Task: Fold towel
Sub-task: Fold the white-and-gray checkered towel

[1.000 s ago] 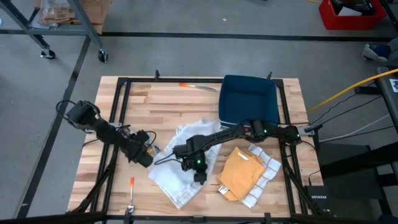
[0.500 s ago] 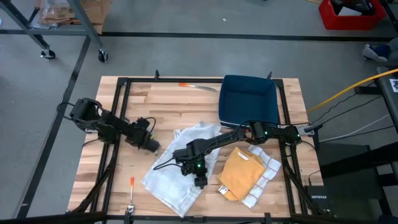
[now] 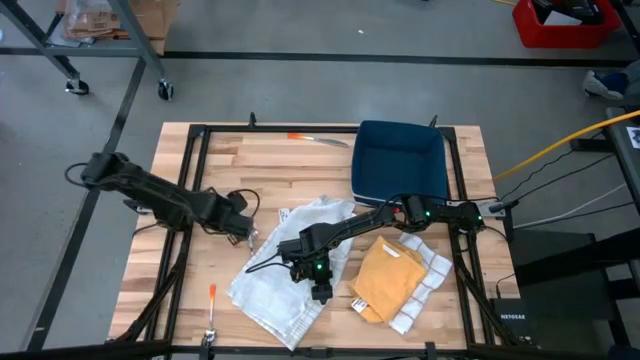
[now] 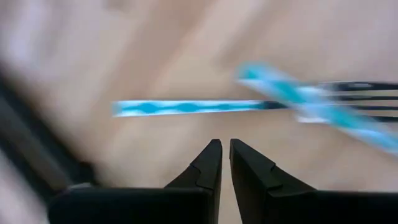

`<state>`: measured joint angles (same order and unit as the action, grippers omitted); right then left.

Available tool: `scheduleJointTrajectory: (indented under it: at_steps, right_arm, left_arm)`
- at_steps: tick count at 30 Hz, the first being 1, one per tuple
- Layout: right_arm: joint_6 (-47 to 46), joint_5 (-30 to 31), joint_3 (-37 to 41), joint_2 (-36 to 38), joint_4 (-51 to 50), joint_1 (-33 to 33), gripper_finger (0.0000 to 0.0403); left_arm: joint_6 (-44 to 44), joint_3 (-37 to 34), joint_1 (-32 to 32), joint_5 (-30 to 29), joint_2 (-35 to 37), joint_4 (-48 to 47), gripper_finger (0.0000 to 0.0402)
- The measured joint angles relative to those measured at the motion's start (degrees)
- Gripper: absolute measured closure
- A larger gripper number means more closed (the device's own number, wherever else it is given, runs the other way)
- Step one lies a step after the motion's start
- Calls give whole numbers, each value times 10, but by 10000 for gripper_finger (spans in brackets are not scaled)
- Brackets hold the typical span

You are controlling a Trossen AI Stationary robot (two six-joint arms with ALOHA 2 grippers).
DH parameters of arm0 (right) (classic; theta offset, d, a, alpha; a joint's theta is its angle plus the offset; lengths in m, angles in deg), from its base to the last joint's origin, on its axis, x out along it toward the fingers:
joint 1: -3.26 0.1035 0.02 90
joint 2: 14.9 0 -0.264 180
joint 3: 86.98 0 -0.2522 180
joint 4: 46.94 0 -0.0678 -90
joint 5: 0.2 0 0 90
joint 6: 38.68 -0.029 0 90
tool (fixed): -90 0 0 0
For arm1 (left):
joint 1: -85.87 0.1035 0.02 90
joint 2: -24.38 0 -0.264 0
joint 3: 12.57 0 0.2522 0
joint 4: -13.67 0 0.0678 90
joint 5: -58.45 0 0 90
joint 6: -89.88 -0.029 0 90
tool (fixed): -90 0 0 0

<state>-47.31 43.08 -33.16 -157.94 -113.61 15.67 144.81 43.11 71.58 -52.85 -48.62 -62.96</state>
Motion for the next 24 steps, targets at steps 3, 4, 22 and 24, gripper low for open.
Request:
scheduleJointTrajectory:
  at_steps: [3,4,22,24]
  right_arm:
    - [-1,0,0,0,1,0,219]
    - [-1,0,0,0,2,0,219]
    - [-1,2,0,0,7,0,219]
    - [-1,2,0,0,7,0,219]
  left_arm:
    - [-6,-2,-8,51,39,68,375]
    - [-10,-2,-12,64,45,83,375]
    - [16,-3,-42,87,-64,188,375]
    - [15,-3,-42,85,-79,188,375]
